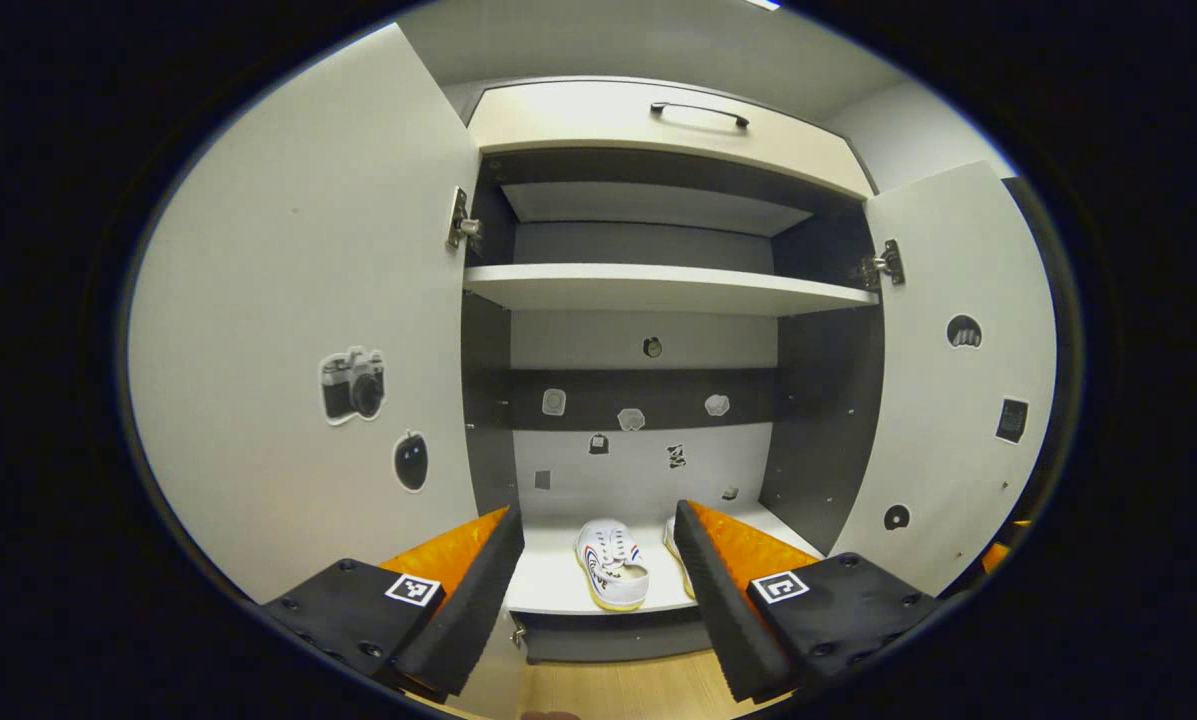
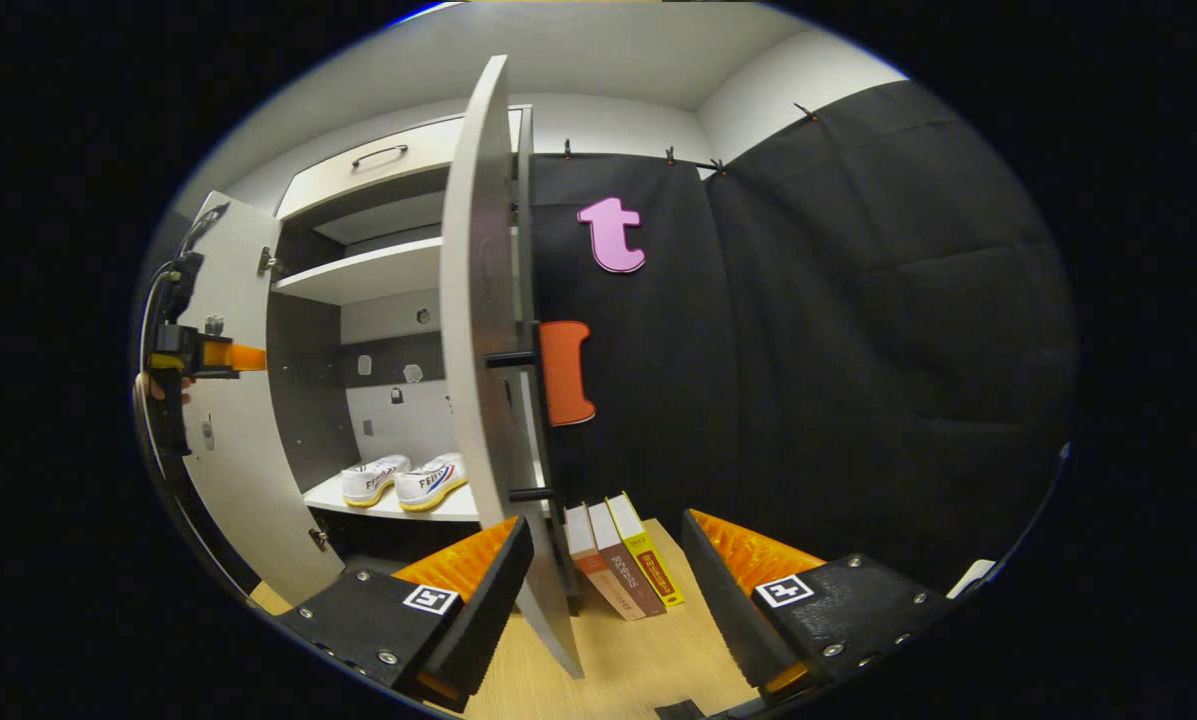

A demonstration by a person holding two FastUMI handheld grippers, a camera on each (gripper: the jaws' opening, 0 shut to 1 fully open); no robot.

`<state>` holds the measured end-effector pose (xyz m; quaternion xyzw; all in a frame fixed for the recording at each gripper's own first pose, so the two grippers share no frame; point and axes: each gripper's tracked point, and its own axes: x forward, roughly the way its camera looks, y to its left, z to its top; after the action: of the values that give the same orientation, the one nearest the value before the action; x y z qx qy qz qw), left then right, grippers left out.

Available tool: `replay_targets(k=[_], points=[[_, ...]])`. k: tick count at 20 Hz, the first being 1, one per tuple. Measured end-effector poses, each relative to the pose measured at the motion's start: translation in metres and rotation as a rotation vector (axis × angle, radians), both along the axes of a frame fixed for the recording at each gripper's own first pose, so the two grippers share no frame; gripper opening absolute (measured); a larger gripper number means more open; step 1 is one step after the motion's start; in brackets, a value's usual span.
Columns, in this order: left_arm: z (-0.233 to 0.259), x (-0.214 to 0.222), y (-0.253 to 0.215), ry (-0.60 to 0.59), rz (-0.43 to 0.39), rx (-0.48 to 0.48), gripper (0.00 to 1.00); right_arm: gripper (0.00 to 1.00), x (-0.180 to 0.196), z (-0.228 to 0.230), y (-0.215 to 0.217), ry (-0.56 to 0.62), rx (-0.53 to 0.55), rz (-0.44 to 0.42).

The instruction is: Grab one shoe with the right hand and put it into the shoe cabinet, grab the other shoe with the left hand and put it into the shoe cabinet; then close the right door with the right hand and the left door with the left hand.

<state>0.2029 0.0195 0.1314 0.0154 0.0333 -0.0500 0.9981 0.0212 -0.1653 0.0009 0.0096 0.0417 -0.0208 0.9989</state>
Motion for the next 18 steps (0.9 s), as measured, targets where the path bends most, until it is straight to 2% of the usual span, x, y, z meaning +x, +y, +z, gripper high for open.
replay_targets(k=[3,8,11,18], points=[[0.006,-0.035,0.01,-0.019,0.011,-0.007,0.99,0.92,0.016,-0.009,-0.025,0.012,-0.026,-0.027],[0.018,-0.079,0.027,-0.04,0.037,-0.019,0.99,0.92,0.05,-0.037,-0.037,0.062,-0.049,-0.025],[0.025,-0.107,0.049,-0.067,0.074,-0.01,0.97,0.92,0.063,-0.046,-0.03,0.068,-0.079,-0.003],[0.035,-0.142,0.076,-0.093,0.101,-0.041,0.99,0.92,0.065,-0.052,-0.01,0.095,-0.025,0.041]])
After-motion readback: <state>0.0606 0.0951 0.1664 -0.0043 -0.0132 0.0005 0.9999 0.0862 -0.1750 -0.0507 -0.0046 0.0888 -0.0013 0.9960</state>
